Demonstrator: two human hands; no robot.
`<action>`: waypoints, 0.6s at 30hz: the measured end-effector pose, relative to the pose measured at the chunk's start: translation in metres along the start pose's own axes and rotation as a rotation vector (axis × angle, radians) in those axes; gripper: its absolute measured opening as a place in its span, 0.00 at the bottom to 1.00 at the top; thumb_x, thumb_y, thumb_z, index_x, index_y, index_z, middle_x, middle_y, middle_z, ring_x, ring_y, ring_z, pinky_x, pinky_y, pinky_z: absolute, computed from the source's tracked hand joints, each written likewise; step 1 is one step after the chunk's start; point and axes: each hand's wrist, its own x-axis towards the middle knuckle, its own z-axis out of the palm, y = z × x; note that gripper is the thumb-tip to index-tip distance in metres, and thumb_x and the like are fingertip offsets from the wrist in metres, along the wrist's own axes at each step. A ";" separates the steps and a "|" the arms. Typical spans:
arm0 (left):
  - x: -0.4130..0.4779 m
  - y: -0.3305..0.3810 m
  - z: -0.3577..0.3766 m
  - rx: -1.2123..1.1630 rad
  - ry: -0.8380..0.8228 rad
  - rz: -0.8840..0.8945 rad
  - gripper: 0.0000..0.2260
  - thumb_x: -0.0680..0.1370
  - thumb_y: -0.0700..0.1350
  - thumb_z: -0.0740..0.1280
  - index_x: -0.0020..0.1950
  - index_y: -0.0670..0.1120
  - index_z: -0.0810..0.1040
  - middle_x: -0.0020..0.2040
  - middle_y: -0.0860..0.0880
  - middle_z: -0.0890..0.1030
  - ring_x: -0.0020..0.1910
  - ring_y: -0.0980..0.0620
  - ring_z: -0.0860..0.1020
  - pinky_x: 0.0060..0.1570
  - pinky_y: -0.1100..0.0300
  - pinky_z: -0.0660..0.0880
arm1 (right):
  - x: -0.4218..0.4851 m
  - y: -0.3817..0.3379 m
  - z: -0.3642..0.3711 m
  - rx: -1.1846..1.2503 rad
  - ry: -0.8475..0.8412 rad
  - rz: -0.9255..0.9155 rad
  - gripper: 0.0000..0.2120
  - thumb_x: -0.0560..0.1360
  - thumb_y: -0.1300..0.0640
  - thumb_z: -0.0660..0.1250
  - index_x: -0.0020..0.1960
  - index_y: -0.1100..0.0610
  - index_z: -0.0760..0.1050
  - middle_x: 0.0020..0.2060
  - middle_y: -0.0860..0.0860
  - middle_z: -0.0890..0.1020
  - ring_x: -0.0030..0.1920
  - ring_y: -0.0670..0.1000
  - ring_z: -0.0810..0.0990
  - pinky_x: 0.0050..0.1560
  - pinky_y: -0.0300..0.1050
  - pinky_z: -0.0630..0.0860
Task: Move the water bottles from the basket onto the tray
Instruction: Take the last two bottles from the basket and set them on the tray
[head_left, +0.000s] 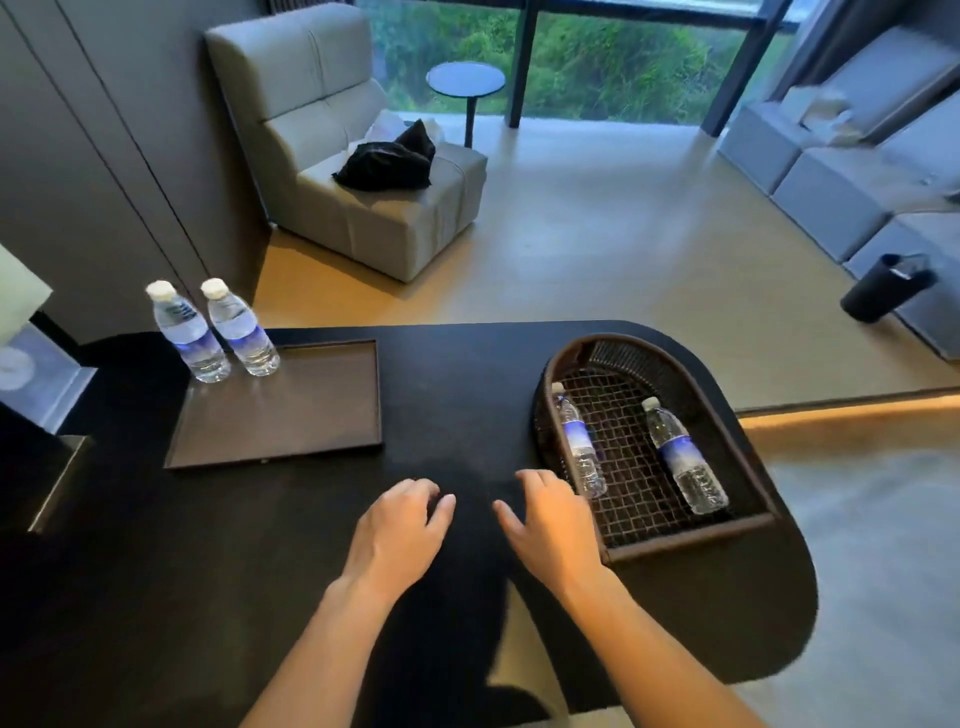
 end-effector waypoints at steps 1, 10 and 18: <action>-0.005 0.019 0.009 0.003 -0.004 0.018 0.15 0.82 0.58 0.63 0.59 0.51 0.82 0.50 0.55 0.82 0.48 0.56 0.81 0.48 0.56 0.79 | -0.009 0.018 -0.010 0.014 0.012 0.018 0.24 0.78 0.39 0.65 0.69 0.53 0.75 0.62 0.51 0.82 0.61 0.53 0.82 0.59 0.53 0.79; -0.007 0.148 0.081 0.022 -0.069 0.143 0.11 0.82 0.55 0.65 0.56 0.50 0.82 0.46 0.55 0.79 0.41 0.59 0.78 0.37 0.65 0.72 | -0.040 0.153 -0.076 0.088 0.090 0.177 0.21 0.79 0.41 0.66 0.64 0.55 0.76 0.57 0.51 0.82 0.59 0.53 0.82 0.60 0.55 0.79; 0.054 0.201 0.134 -0.119 -0.139 0.080 0.11 0.82 0.53 0.66 0.60 0.48 0.77 0.54 0.51 0.81 0.43 0.57 0.80 0.40 0.62 0.79 | 0.000 0.219 -0.084 0.101 0.064 0.280 0.18 0.78 0.41 0.68 0.61 0.53 0.76 0.53 0.50 0.82 0.54 0.51 0.82 0.56 0.52 0.81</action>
